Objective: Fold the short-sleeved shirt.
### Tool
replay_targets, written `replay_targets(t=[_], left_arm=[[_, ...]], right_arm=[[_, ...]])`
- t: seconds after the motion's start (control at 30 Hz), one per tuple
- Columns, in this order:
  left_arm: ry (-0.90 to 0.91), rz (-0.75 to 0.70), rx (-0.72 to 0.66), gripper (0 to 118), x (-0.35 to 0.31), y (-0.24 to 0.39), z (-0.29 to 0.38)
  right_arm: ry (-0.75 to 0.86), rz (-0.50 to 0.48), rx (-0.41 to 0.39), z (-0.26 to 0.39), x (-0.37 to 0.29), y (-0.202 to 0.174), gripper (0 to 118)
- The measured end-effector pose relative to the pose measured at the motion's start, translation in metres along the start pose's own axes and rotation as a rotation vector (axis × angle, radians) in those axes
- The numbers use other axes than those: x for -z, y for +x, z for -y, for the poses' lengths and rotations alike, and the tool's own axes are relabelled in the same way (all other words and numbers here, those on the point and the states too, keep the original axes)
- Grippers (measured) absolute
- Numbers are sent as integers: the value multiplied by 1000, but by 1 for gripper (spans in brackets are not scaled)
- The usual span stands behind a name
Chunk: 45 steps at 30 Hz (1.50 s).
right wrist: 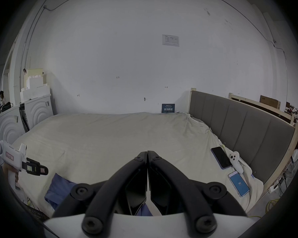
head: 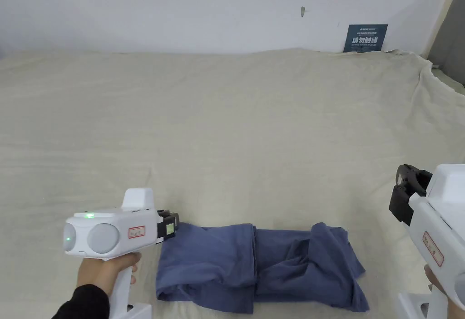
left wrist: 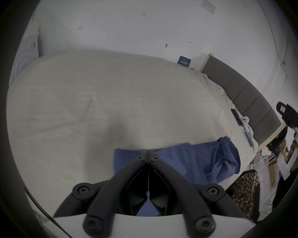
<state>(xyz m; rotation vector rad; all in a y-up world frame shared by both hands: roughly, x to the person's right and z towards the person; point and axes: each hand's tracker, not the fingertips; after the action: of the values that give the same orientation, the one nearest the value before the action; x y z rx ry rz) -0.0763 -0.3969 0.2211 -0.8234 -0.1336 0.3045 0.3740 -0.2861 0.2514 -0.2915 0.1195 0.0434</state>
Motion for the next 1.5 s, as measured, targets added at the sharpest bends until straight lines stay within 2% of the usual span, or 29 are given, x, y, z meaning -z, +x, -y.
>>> replay_targets(t=[0.07, 0.1, 0.17, 0.23, 0.27, 0.33, 0.47, 0.67, 0.73, 0.8, 0.87, 0.9, 0.93, 1.07, 1.23, 1.5], left_arm=[[-40, 65, -56, 6, 2, -21, 3], [-63, 78, -78, 14, 6, -29, 5], [-109, 101, -123, 53, 15, -43, 11], [-150, 119, -184, 83, 24, -55, 18], [-163, 120, -207, 86, 29, -59, 22], [-173, 124, -257, 87, 36, -67, 28], [-213, 161, -348, 87, 53, -77, 38], [-201, 195, -302, 86, 63, -67, 32], [-210, 207, -258, 82, 67, -59, 30], [-215, 190, -210, 69, 71, -52, 29], [-228, 177, -184, 49, 75, -47, 30], [-230, 164, -166, 36, 75, -46, 30], [-225, 152, -162, 16, 75, -45, 32], [-200, 143, -184, 10, 60, -43, 30], [-177, 127, -203, 9, 26, -46, 21], [-136, -66, -257, 9, -41, -109, 19]], right_arm=[[-8, -5, -3, 2, 3, -1, 0], [-10, -5, -4, 3, 4, -1, 0], [-19, -8, -7, 4, 5, -3, 0], [-23, -7, -11, 8, 10, 1, 0], [-26, -7, -15, 9, 11, 1, 0], [-30, -4, -20, 8, 10, -1, 0], [-41, 3, -26, 8, 12, -3, 0], [-54, 12, -29, 11, 17, 0, 0], [-57, 14, -28, 12, 18, 1, 0], [-59, 14, -29, 12, 19, 1, 0], [-58, 15, -32, 12, 20, 2, 0], [-58, 15, -30, 12, 21, 4, 0], [-57, 15, -29, 12, 21, 4, 0], [-53, 16, -29, 11, 20, 7, 0], [-43, 7, -16, 4, 17, 1, 0], [-19, -31, -11, 0, 13, -7, 0]])
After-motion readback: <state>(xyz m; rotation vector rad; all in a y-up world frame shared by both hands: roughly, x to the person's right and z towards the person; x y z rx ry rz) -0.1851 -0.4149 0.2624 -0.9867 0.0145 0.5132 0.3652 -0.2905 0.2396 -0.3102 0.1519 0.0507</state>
